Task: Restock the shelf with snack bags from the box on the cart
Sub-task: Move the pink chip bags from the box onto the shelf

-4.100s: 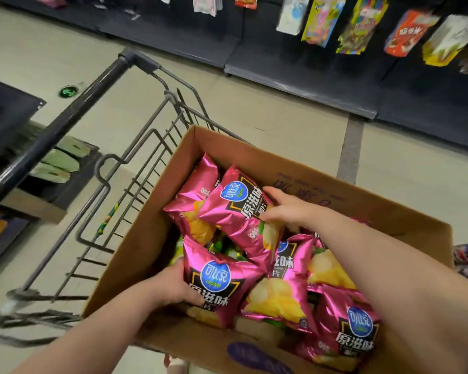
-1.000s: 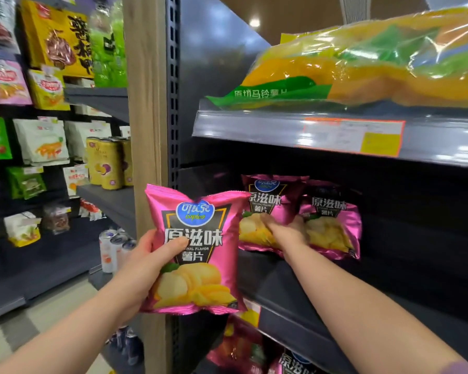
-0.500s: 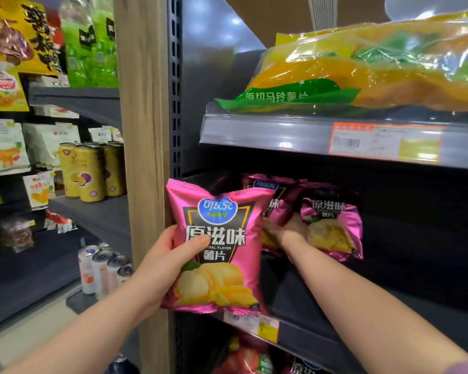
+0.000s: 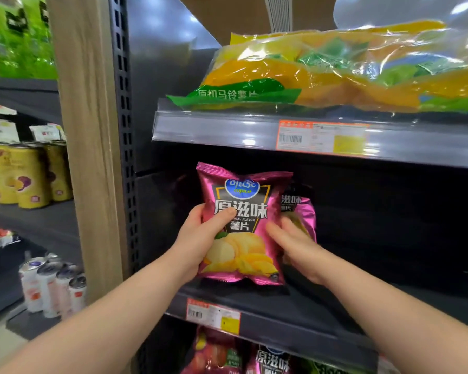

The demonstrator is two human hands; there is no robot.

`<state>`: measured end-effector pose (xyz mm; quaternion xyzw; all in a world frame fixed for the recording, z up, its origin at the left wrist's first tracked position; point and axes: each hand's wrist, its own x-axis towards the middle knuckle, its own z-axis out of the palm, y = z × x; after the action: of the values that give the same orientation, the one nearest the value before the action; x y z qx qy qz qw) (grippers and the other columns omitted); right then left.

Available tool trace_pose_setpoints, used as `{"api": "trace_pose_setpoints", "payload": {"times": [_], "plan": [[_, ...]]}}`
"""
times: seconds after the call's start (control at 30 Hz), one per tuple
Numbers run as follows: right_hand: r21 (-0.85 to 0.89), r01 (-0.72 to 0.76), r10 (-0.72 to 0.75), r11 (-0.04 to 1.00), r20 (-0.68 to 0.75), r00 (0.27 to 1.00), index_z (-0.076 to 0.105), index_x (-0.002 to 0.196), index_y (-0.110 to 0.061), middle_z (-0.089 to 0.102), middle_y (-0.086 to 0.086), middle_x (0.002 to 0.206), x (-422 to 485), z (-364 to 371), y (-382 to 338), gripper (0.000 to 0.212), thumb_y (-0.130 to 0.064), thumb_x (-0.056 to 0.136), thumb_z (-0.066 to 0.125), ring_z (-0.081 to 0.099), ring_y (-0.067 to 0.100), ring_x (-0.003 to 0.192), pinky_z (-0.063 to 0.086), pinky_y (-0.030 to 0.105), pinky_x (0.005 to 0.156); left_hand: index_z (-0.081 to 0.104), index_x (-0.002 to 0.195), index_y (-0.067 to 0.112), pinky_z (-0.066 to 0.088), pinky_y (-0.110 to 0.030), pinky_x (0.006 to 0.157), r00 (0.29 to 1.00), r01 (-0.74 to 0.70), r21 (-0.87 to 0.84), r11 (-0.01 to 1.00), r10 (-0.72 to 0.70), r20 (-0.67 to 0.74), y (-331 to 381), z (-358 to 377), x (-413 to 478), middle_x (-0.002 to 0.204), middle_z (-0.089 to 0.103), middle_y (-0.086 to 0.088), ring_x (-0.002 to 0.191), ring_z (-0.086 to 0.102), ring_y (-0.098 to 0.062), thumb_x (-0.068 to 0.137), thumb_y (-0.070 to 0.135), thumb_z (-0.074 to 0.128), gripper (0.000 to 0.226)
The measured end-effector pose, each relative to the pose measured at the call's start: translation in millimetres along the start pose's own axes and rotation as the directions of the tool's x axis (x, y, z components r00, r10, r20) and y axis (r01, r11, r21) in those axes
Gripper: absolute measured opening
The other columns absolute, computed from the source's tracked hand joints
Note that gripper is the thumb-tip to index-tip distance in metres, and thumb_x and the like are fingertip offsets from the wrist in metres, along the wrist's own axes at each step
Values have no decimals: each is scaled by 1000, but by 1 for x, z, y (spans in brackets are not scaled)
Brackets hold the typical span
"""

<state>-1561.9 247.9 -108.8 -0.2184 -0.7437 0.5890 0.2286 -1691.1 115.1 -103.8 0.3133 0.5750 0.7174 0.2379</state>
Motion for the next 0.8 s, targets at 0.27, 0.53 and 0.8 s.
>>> {"api": "trace_pose_setpoints", "payload": {"times": [0.27,0.53,0.8], "plan": [[-34,28,-36,999,-266,963,40,123,-24,62,-3,105,-8,-49,11,63,-21,73,79,64,11,90,52,23,70,35,144,25,38,-38,110,992,-83,608,790,7,126,-26,9,11,137,50,5,128,49,-18,45,84,57,117],[-14,-61,53,998,-343,938,39,133,-13,62,5,113,15,-81,40,76,-23,71,81,63,19,97,50,32,83,23,150,33,12,-44,118,934,-144,987,73,-320,160,-59,-19,6,161,15,1,149,9,-24,88,70,32,73],[19,-65,67,998,-354,933,42,132,-13,62,5,112,38,-79,46,65,-23,77,76,63,17,88,50,27,69,20,150,36,11,-42,118,937,-163,986,16,-309,160,-61,-19,6,162,12,3,149,7,-23,90,65,30,67]]}}
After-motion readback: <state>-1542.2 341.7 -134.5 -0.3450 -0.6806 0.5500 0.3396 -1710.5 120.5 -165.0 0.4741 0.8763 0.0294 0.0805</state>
